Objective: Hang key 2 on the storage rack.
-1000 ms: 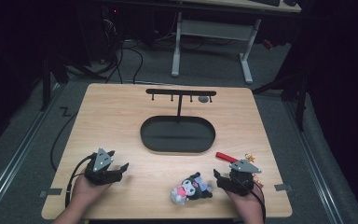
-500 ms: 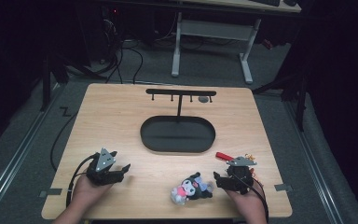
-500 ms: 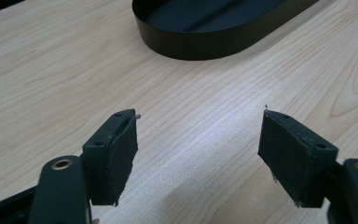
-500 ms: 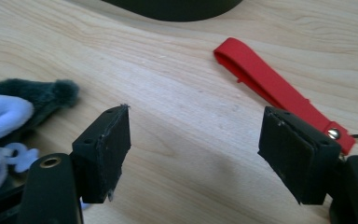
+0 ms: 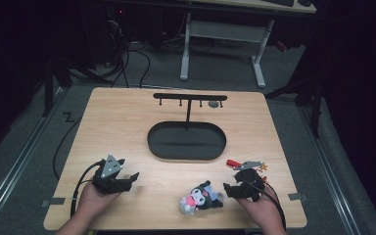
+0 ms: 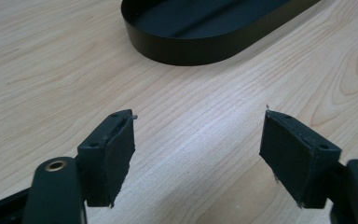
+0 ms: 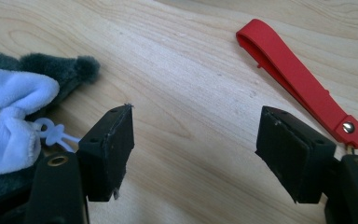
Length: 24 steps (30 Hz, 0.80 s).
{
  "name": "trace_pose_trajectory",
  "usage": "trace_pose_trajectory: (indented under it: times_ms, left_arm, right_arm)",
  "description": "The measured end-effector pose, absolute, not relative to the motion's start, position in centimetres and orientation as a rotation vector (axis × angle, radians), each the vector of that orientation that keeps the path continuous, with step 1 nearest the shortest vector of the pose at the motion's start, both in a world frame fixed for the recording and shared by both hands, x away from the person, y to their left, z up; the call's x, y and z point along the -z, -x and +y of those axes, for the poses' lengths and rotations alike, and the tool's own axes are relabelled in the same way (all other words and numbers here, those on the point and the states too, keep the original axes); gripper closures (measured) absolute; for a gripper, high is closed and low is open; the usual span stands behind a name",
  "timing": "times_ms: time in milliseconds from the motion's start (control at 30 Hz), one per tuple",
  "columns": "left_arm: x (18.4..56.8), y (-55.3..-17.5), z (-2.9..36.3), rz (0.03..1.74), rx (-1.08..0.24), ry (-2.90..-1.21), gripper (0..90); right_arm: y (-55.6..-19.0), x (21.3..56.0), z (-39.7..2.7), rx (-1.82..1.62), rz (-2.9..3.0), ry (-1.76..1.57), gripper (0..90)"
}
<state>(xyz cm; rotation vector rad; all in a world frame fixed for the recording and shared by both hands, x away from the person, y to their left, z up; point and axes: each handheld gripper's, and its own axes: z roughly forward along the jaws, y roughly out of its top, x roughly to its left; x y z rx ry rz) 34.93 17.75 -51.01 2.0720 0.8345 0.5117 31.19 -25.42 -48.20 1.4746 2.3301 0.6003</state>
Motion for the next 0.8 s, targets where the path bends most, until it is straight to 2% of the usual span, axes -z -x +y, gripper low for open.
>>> trace_pose_trajectory:
  times_ms: [567,800]
  left_arm:
    - [50.6,-35.2,18.0,0.841,-0.420,-2.037,16.2]
    - [50.8,-35.1,17.8,0.837,-0.427,-2.079,18.1]
  right_arm:
    - [-32.0,47.3,-26.0,-0.446,2.519,-1.538,32.7]
    - [-31.1,46.1,-26.8,-0.381,2.537,-1.516,33.4]
